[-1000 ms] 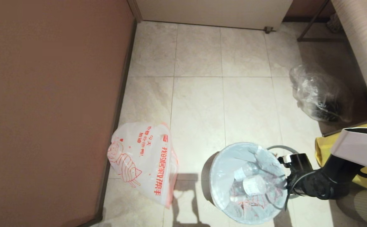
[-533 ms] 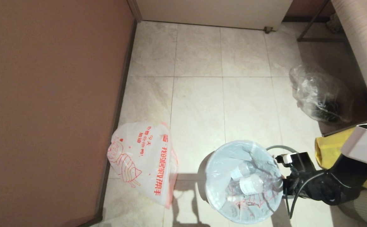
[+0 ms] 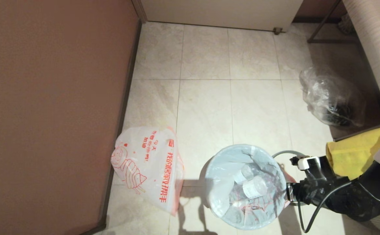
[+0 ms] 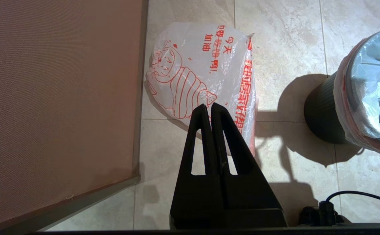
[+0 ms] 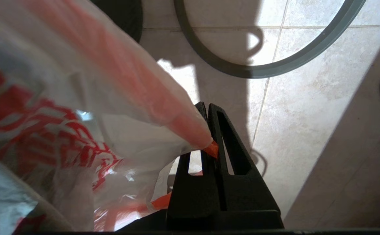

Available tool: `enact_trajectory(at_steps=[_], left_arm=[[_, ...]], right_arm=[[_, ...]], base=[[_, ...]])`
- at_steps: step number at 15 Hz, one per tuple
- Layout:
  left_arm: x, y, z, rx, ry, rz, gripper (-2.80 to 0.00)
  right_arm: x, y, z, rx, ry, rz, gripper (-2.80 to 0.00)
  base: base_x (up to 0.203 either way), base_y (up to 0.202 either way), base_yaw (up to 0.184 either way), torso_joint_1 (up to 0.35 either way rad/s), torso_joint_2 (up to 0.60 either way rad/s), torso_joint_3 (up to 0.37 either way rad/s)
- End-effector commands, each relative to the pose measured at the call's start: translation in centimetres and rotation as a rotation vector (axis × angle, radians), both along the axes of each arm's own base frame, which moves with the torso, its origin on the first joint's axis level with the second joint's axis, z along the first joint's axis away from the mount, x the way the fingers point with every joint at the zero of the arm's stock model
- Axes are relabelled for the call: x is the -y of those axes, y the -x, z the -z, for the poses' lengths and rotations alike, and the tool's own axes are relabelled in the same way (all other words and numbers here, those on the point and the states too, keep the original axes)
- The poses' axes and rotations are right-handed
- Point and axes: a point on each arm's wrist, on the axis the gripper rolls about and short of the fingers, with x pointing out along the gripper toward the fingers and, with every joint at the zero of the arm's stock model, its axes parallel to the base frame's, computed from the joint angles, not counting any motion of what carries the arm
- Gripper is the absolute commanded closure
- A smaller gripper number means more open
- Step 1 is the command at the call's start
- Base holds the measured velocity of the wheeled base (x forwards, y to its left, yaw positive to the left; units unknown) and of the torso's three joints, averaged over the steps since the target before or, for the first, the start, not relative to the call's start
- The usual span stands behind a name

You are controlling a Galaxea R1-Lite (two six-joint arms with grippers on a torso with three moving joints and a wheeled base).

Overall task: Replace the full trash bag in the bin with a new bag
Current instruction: Place the trash bag on the floor

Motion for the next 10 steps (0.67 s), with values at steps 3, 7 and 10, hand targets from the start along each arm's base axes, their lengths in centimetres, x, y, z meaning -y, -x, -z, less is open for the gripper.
enact_trajectory(at_steps=[3, 7, 10], left_arm=[[0.0, 0.0, 0.0, 0.001, 0.000, -0.001, 0.00], [0.0, 0.0, 0.0, 0.001, 0.000, -0.001, 0.00], [0.0, 0.0, 0.0, 0.001, 0.000, -0.001, 0.00]], right_arm=[[0.5, -1.7, 4.5, 0.001, 0.077, 0.047, 0.00], [2.1, -1.3, 1.3, 0.185, -0.001, 0.056, 0.00], [5.0, -0.2, -0.5, 0.223, -0.224, 0.035, 0.00]], base=[[0.000, 0.000, 0.000, 0.000, 0.00, 0.000], [0.000, 0.000, 0.000, 0.000, 0.00, 0.000], [0.000, 0.000, 0.000, 0.000, 0.00, 0.000]])
